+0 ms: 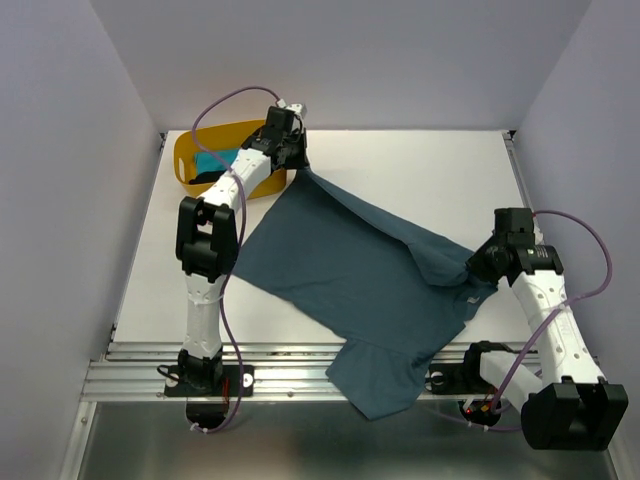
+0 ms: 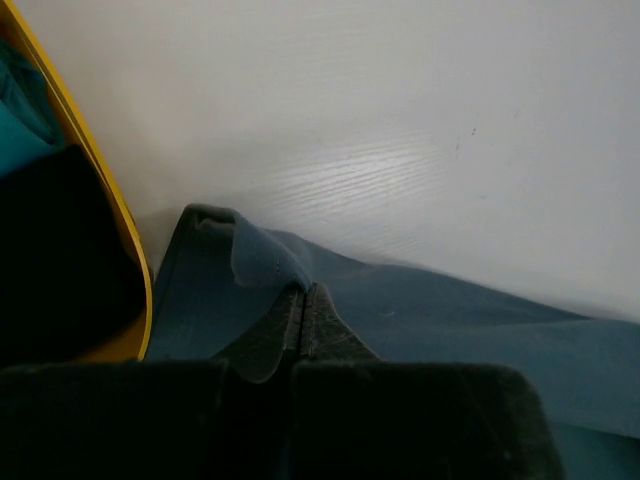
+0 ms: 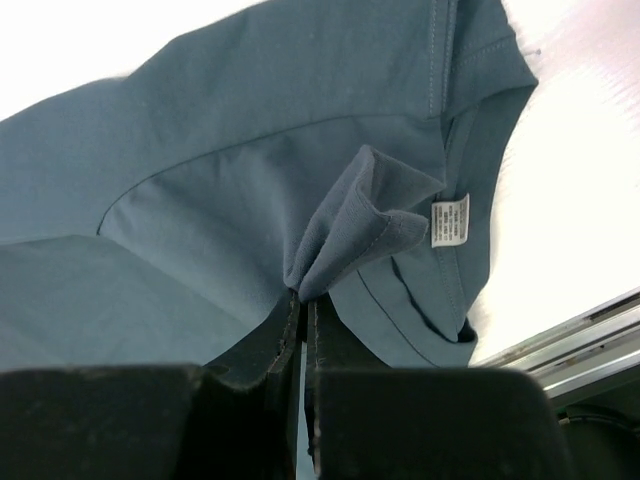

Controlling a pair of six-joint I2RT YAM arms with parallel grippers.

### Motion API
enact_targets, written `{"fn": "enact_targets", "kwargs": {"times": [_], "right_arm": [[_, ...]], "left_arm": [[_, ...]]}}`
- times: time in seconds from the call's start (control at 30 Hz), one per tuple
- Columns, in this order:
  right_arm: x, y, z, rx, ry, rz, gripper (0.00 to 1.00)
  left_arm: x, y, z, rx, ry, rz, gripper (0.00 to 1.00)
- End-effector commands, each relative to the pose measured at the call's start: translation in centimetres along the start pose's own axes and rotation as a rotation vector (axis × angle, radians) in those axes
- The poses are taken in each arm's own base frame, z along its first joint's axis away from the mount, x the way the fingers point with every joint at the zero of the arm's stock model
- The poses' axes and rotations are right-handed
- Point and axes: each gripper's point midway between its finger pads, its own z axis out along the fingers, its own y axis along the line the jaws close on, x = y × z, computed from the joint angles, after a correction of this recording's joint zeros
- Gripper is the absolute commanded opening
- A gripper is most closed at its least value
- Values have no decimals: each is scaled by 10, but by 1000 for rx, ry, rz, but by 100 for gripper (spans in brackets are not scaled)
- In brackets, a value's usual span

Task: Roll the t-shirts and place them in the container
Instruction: Fold the T-shirt at the center of the board.

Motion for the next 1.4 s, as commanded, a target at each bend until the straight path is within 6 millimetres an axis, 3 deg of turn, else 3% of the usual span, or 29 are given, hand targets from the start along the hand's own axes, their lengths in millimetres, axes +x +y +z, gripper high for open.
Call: {"fn": "enact_targets", "kwargs": {"times": [0.0,0.27,1.0,1.2,1.37], "right_arm": [[6,-2,-5,-16,13,33,1],[13,-10,-14,-3,20,41,1],[33,-21,-22,-8,64,69,2],[41,-23,-24,-13,91,63,18],[45,-23,-30,-34,106,51,42]], "left_arm": [[-9,2,-26,-28,-30,29,0],[12,13,-29,-72,10,27,0],[34,28,-36,-109,61,22,0],[38,34,-39,-141,75,27,0],[38,37,-41,-156,81,32,5]]}}
